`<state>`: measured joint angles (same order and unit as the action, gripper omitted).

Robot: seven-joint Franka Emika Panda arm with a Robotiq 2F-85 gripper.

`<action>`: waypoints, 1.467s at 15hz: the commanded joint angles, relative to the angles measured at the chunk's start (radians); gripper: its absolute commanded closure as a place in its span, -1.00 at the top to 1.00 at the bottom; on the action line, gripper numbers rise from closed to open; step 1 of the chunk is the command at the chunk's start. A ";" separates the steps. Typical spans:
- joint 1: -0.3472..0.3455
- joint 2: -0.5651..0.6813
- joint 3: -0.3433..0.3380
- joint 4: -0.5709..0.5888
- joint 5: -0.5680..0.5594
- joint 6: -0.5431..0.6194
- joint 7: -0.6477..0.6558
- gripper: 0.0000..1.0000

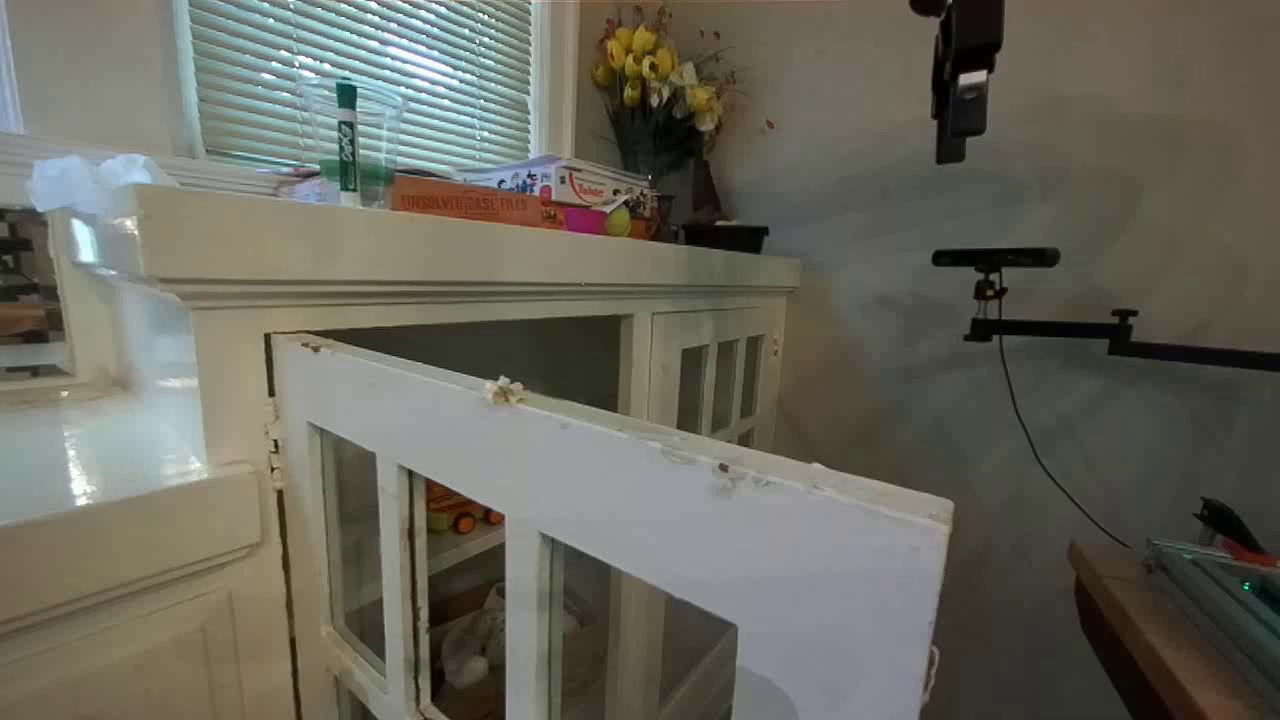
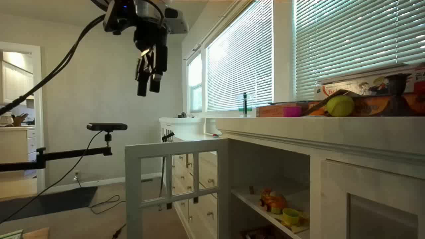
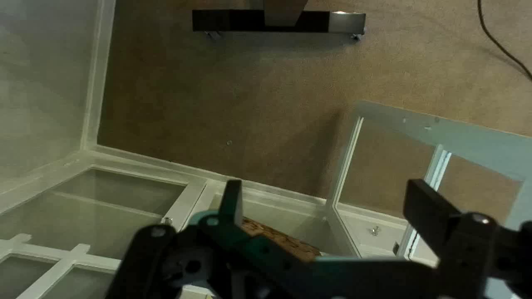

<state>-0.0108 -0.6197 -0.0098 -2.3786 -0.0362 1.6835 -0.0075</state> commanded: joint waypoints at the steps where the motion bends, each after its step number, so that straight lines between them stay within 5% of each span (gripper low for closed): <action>1: 0.000 0.001 0.000 0.003 0.000 -0.002 0.000 1.00; 16: -0.001 0.004 0.002 0.004 -0.007 -0.005 0.000 1.00; 22: -0.028 0.036 0.005 -0.012 -0.063 0.154 0.022 1.00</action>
<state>-0.0212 -0.6082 -0.0097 -2.3812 -0.0609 1.7617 -0.0069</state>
